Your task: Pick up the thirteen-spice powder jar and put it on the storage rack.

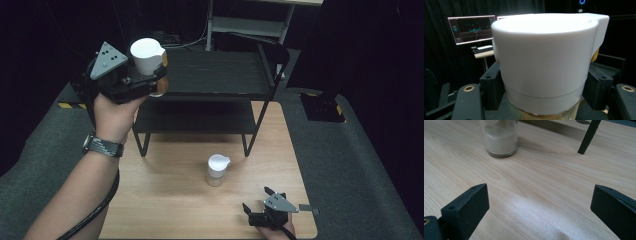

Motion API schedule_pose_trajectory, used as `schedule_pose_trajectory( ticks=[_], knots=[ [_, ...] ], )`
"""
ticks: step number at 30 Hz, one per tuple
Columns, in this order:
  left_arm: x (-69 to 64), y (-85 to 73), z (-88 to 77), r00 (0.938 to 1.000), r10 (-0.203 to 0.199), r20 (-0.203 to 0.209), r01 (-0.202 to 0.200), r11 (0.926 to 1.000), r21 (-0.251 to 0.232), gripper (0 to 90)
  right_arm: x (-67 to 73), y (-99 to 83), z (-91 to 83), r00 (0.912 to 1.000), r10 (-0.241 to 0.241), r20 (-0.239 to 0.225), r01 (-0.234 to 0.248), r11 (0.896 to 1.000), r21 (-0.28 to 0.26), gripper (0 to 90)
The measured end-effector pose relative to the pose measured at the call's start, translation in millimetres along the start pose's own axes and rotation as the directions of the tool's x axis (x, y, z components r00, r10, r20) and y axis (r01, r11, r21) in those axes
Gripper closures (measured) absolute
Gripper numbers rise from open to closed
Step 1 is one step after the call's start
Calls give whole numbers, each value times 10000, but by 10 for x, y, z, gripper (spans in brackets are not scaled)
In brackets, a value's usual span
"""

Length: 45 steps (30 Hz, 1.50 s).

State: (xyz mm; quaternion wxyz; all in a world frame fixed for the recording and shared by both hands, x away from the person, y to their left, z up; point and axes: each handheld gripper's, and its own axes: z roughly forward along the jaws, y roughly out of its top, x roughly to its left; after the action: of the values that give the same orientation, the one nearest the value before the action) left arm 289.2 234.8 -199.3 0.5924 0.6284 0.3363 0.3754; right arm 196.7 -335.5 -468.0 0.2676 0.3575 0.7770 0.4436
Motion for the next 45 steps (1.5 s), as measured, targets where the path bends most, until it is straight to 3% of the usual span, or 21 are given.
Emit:
schedule_pose_trajectory(
  ticks=[14, 21, 25, 45],
  knots=[
    [23, 39, 336, 9997, 81, -226, -70, 9989, 474, 303, -12, -6, -2, 10000, 39, -45, -40, 10000, -29, 11],
    [44, 63, 463, 9996, -88, -256, 104, 9981, 610, 303, -14, -7, -3, 10000, 54, -55, -54, 10000, -38, 11],
    [25, 84, 523, 9995, 125, -295, -101, 9967, 803, 303, -20, -12, -6, 9999, 90, -75, -91, 9999, -63, 11],
    [58, 81, 716, 9998, 38, -216, -17, 9952, 979, 302, -28, -17, -9, 9999, 68, -141, -69, 9999, -84, 11]
  ],
)
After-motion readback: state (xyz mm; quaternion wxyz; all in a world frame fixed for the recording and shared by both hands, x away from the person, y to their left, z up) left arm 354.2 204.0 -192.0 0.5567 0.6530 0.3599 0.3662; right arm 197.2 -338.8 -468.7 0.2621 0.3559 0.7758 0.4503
